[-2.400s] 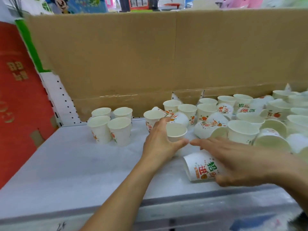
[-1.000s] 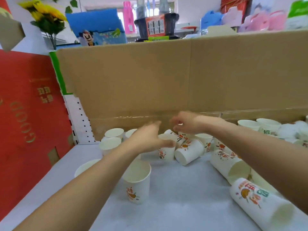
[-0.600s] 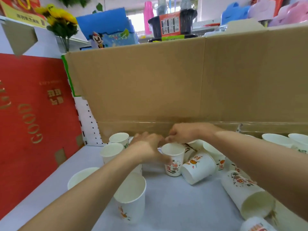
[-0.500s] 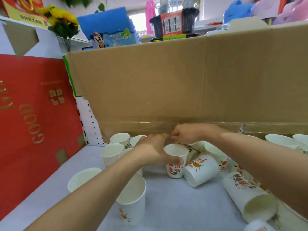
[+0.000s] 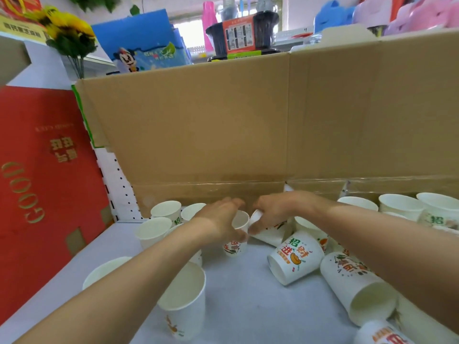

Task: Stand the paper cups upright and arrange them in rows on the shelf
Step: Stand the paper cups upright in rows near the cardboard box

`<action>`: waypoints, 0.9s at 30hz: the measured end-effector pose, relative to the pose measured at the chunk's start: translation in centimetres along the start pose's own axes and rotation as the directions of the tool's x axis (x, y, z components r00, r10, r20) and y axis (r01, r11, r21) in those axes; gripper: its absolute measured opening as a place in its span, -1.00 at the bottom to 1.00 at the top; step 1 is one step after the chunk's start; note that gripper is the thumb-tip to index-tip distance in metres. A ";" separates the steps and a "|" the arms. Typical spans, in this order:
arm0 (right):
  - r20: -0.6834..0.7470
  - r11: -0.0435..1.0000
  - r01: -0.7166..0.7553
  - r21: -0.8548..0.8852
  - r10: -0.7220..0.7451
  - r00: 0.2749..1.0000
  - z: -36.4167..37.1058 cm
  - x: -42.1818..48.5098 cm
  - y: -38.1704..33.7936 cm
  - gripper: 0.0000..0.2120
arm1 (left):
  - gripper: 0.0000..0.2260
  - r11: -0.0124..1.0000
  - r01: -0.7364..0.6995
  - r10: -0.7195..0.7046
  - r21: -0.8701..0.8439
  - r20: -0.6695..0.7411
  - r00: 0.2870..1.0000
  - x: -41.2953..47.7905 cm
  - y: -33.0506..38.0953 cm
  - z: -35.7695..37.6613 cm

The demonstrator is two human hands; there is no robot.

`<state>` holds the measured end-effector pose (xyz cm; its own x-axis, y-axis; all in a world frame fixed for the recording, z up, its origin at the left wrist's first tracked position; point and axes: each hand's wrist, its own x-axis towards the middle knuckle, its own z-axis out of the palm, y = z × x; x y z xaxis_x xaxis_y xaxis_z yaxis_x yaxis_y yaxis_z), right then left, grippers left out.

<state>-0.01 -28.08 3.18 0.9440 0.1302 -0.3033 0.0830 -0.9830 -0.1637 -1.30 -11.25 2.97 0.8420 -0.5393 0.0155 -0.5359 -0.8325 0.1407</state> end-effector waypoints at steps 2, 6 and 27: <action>-0.015 1.000 -0.026 -0.013 0.026 1.000 0.3 0.5 -0.3 -0.40 | -0.30 1.000 -0.007 0.007 -0.002 0.002 1.000 0.2 -0.4 0.1; -0.223 0.997 -0.010 0.077 0.027 0.974 -0.1 -0.2 0.0 -0.45 | -0.31 0.999 -0.024 0.024 -0.027 -0.001 1.000 0.0 -1.0 0.2; -0.445 0.992 0.079 -0.096 -0.114 0.889 -1.1 -15.7 3.2 -0.78 | -0.26 0.946 -0.220 0.142 -0.239 -0.306 0.941 -7.5 9.6 3.4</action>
<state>-14.17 -33.40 8.47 0.9713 0.1698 0.1664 0.1873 -0.9776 -0.0961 -12.98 -15.58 0.84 0.7361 -0.5868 0.3374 -0.6769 -0.6383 0.3666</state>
